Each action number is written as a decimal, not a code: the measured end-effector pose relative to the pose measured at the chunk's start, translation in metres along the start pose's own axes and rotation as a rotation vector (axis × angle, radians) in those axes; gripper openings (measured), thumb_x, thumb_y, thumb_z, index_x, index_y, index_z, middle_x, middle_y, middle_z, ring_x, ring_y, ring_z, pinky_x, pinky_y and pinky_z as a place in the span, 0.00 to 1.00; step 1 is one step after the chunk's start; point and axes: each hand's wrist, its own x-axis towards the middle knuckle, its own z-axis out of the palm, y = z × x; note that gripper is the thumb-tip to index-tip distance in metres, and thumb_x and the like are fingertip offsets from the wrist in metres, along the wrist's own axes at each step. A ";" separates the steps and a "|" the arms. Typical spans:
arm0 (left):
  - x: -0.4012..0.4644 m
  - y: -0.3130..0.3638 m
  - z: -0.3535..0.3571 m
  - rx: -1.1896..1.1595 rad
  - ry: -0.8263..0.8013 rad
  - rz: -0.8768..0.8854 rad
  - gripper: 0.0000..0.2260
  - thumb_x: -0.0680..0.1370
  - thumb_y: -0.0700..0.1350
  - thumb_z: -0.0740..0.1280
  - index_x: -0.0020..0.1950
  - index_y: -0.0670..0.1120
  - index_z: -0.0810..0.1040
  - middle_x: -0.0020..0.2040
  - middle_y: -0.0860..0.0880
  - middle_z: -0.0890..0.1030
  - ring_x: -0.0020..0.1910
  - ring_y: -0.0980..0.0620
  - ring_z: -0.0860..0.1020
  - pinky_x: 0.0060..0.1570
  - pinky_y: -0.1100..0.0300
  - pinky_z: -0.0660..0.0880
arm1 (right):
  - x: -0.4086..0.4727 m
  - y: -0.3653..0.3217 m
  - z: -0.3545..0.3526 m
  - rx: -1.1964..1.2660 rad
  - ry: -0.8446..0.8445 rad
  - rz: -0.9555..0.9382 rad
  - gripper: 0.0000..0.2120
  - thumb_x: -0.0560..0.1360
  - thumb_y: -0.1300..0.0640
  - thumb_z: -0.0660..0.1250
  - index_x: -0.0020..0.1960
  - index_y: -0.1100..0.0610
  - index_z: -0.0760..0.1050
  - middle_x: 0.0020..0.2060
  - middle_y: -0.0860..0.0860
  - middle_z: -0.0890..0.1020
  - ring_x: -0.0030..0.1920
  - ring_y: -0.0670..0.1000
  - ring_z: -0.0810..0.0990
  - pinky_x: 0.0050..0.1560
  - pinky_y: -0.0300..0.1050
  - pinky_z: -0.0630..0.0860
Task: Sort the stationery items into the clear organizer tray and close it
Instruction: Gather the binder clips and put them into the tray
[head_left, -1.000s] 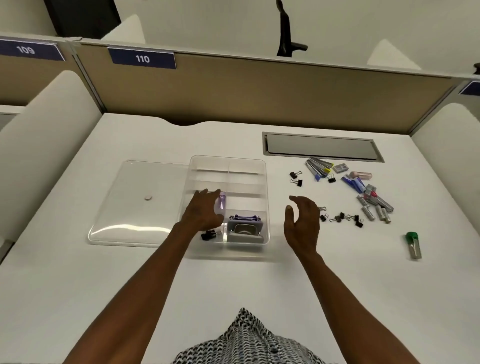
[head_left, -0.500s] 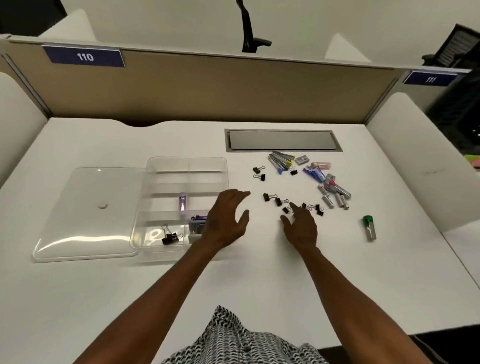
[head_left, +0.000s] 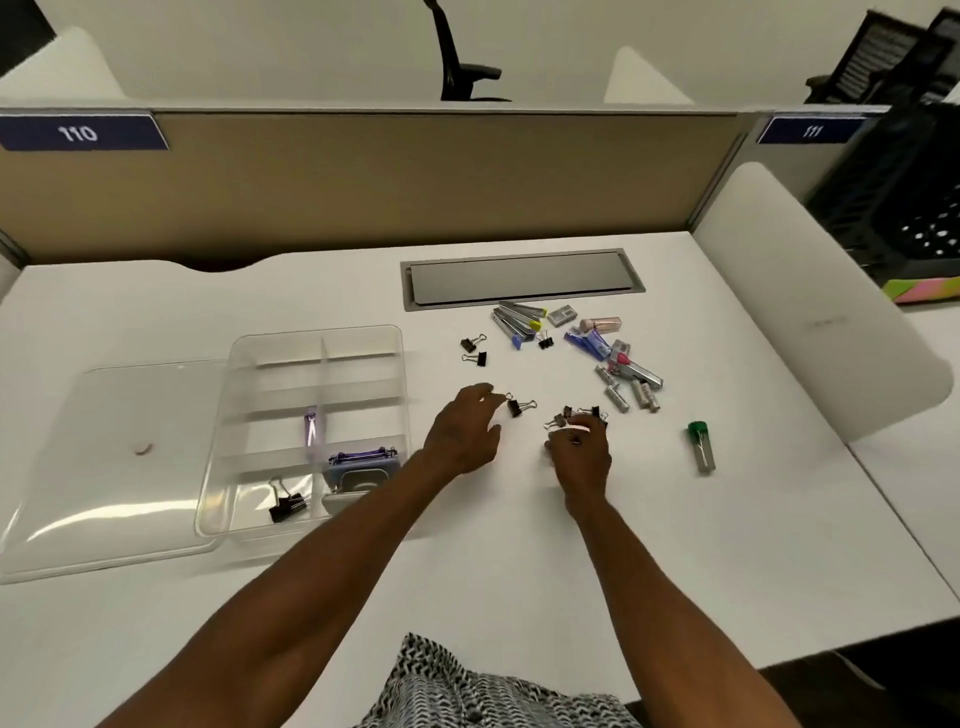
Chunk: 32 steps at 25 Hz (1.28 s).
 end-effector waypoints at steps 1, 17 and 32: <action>0.008 0.001 0.003 0.019 -0.018 -0.004 0.23 0.78 0.46 0.64 0.74 0.48 0.68 0.76 0.46 0.64 0.75 0.47 0.62 0.71 0.52 0.65 | 0.008 -0.003 -0.004 0.152 -0.020 0.104 0.07 0.73 0.65 0.66 0.48 0.55 0.76 0.42 0.57 0.83 0.37 0.54 0.80 0.36 0.46 0.76; 0.029 0.003 0.040 0.043 0.041 -0.003 0.11 0.78 0.41 0.63 0.58 0.47 0.82 0.60 0.47 0.78 0.62 0.45 0.72 0.53 0.51 0.74 | 0.025 0.010 0.020 -0.565 0.177 -0.115 0.16 0.71 0.44 0.72 0.53 0.50 0.74 0.50 0.49 0.83 0.52 0.55 0.82 0.46 0.45 0.70; 0.017 0.021 0.040 -0.129 0.039 -0.116 0.13 0.70 0.33 0.61 0.53 0.42 0.73 0.50 0.44 0.74 0.50 0.44 0.71 0.47 0.51 0.73 | 0.050 -0.005 -0.019 0.655 -0.016 0.342 0.13 0.69 0.70 0.52 0.38 0.61 0.74 0.33 0.58 0.83 0.30 0.56 0.79 0.29 0.41 0.70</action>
